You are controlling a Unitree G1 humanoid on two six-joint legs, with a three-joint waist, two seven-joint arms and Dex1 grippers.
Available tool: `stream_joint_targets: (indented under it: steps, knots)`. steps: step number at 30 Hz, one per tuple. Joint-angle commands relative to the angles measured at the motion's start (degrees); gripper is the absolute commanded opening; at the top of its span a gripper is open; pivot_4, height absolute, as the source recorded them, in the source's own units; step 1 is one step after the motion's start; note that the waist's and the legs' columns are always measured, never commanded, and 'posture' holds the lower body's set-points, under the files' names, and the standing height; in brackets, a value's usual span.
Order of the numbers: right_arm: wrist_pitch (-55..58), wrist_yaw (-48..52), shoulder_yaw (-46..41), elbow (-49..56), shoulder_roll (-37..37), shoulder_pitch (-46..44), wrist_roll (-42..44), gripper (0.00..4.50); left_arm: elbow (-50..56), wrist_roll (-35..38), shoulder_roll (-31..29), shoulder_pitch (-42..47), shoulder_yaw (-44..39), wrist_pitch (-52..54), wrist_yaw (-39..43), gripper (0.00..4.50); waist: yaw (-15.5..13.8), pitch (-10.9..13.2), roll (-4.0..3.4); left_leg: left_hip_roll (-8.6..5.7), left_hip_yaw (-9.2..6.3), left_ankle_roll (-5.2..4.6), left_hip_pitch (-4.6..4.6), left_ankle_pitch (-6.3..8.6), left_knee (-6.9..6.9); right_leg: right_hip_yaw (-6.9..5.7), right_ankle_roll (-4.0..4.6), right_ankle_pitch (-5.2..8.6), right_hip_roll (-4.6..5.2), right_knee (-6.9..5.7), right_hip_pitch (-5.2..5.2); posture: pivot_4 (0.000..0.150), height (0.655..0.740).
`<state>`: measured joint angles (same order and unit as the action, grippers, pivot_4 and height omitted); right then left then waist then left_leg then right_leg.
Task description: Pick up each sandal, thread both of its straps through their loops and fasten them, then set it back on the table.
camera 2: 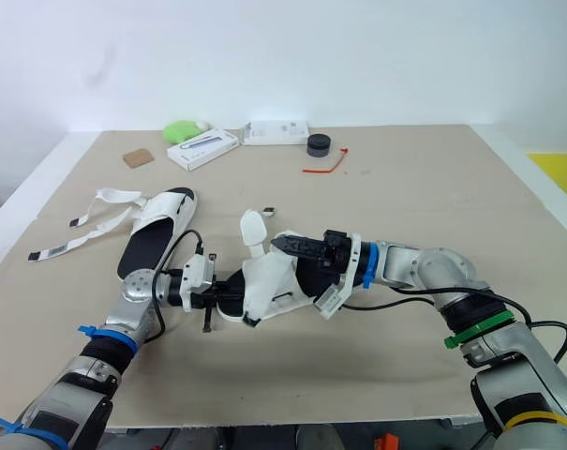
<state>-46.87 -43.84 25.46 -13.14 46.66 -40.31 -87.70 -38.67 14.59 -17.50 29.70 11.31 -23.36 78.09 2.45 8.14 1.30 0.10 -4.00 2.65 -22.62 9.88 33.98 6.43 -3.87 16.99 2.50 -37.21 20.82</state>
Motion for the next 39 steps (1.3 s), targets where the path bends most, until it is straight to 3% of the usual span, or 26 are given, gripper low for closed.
stream_joint_targets:
  steps: [1, 7, 21, 25, 30, 35, 39]
  knots:
    - [-5.0, 7.2, -2.2, 0.2, 2.6, -1.8, 13.3, 0.02, -11.6, -9.4, -1.3, -5.3, 6.1, 3.0, -0.6, 0.00, 0.0, 0.0, 0.02, -0.04, -0.03, -0.02, 0.00, -0.01, 0.00, 0.00, -0.03, 0.01, 0.03, 0.00, -0.06, 0.150, 0.7400]
    - [-17.9, 20.1, 0.9, 1.7, 8.5, 3.6, 26.4, 0.02, -11.9, -9.5, -1.2, -5.8, 6.5, 2.3, -0.8, 0.00, 0.1, -0.1, 0.08, -0.36, -0.46, -0.06, 0.21, 0.06, -0.01, 0.00, -0.52, 0.27, 0.16, 0.07, -0.65, 0.150, 0.7400]
    - [-22.8, 32.4, -1.0, 4.3, 7.1, 6.1, 35.1, 0.02, -11.9, -9.1, -2.2, -5.8, 6.8, 1.9, 0.8, 0.00, 0.1, -0.3, -0.19, -0.47, -0.84, 0.00, 0.23, 0.11, -0.08, -0.19, -0.60, 0.32, 0.21, 0.08, -0.81, 0.150, 0.7400]
    - [-19.7, 39.8, -0.1, -0.2, 5.9, 5.7, 41.6, 1.31, -11.5, -9.0, -2.3, -5.8, 6.8, 2.1, 1.1, 0.00, 0.2, -0.3, -0.16, -0.45, -0.84, 0.00, 0.30, 0.12, -0.08, -0.22, -0.60, 0.33, 0.21, 0.08, -0.86, 0.150, 0.7400]
    - [-17.7, 49.0, 0.5, -2.4, 7.3, 5.7, 48.1, 3.74, -10.2, -8.8, -2.4, -6.6, 7.1, 2.3, 1.4, 0.00, 0.2, -0.3, -0.13, -0.40, -0.85, 0.00, 0.40, 0.12, -0.08, -0.24, -0.59, 0.33, 0.20, 0.08, -0.92, 0.150, 0.7400]
    - [-14.8, 64.7, 2.7, -1.7, 14.1, 7.7, 66.2, 3.74, -8.9, -8.7, -2.5, -7.4, 7.4, 2.5, 1.7, 0.00, 0.2, -0.3, -0.12, -0.39, -0.83, -0.01, 0.40, 0.18, -0.12, -0.24, -0.62, 0.36, 0.29, 0.12, -0.96, 0.150, 0.7400]
    - [-5.1, 81.2, 3.3, 3.8, 22.5, 13.1, 82.5, 3.74, -8.3, -8.7, -2.7, -7.9, 7.5, 2.5, 2.1, 0.00, 0.2, -0.5, -0.31, -0.39, -0.82, -0.05, 0.41, 0.32, -0.17, -0.24, -0.63, 0.49, 0.32, 0.13, -0.96, 0.150, 0.7400]
